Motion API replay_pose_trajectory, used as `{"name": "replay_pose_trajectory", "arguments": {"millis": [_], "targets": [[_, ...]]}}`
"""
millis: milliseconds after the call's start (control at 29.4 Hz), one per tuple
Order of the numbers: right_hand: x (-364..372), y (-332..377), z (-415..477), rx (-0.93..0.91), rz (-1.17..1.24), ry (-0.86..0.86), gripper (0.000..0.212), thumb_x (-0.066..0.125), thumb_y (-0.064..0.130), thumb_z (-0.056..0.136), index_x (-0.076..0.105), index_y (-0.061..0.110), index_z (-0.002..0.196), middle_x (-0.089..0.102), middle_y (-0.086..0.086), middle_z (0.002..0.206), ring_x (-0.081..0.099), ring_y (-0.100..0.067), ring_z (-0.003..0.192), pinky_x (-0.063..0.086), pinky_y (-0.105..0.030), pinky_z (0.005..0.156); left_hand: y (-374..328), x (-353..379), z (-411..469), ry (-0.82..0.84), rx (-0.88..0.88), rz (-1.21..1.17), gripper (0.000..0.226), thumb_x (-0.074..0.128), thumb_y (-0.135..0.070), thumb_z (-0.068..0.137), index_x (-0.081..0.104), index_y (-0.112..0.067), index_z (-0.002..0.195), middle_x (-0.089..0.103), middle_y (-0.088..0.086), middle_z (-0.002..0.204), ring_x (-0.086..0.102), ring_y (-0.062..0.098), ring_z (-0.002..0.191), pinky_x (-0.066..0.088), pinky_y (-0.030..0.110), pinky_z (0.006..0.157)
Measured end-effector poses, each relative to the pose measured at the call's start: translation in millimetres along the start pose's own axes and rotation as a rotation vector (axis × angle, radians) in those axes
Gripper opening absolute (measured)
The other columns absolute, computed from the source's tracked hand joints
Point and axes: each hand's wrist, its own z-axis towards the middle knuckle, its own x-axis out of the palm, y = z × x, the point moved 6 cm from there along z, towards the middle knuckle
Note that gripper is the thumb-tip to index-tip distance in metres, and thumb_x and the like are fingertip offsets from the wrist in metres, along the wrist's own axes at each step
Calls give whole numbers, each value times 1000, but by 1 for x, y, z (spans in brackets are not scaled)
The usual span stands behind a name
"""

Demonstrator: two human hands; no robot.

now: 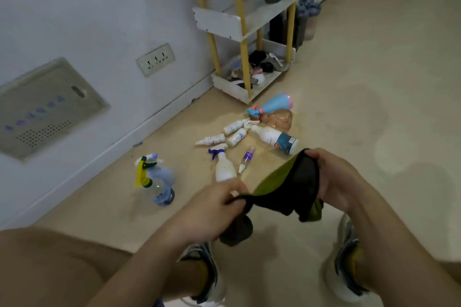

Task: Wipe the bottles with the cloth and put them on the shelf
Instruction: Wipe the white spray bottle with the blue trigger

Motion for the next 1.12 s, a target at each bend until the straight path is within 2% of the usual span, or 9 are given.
{"name": "replay_pose_trajectory", "arguments": {"millis": [68,170,306,442,545,613,783,987,1123], "targets": [[8,2,9,-42,27,94,26,49,25,97,64,12,115,68,-8,103,62,-23,88,48,-37,75,20,27,15,138,-43,176,14,45,-20,99,49,-25,112,62,7,100,55,19,79,44,33,69],[17,-4,24,-65,93,20,20,53,27,98,63,13,109,61,-6,95,58,-23,83,47,-36,71,45,58,44,255,-141,18,22,44,-12,96,45,-19,118,60,11,111,57,22,91,46,35,73],[17,-36,49,-5,279,-111,32,52,31,100,62,6,118,63,-10,99,62,-26,87,52,-37,75,82,81,76,306,-213,-130,41,43,-1,92,58,-19,126,61,6,127,58,23,116,48,36,101],[13,-67,76,8,194,-184,37,51,31,102,58,6,128,64,-7,103,61,-22,94,50,-35,86,129,67,111,37,-329,-77,36,53,-20,95,59,-21,130,58,1,133,56,16,118,41,22,93],[22,-72,98,-6,58,-144,23,52,30,101,66,14,111,65,-2,102,60,-18,98,46,-34,93,176,52,145,-187,-509,-206,46,59,-32,92,54,-13,133,59,7,131,57,24,115,42,26,89],[32,-69,112,-21,-43,-117,19,53,31,100,68,21,98,66,0,100,58,-17,97,43,-34,88,203,51,168,-244,-621,-282,61,64,-44,88,48,-10,136,56,10,131,56,29,116,46,32,94],[54,-67,151,-28,-261,-71,25,53,36,99,69,26,115,66,0,121,58,-24,119,45,-50,105,249,67,213,-308,-814,-527,82,72,-55,77,40,-8,136,53,12,133,55,31,116,52,41,93],[63,-76,166,-114,-329,-37,21,50,24,101,68,19,90,59,10,64,56,-7,60,47,-17,57,277,85,237,-307,-894,-731,86,85,-41,65,47,-5,133,59,12,127,61,30,106,55,40,89],[73,-69,161,-217,-410,-33,16,55,22,99,68,17,94,66,13,69,60,-3,65,49,-19,63,273,86,223,-258,-903,-989,97,88,-44,46,54,-3,127,65,12,114,66,28,97,58,37,82]]}}
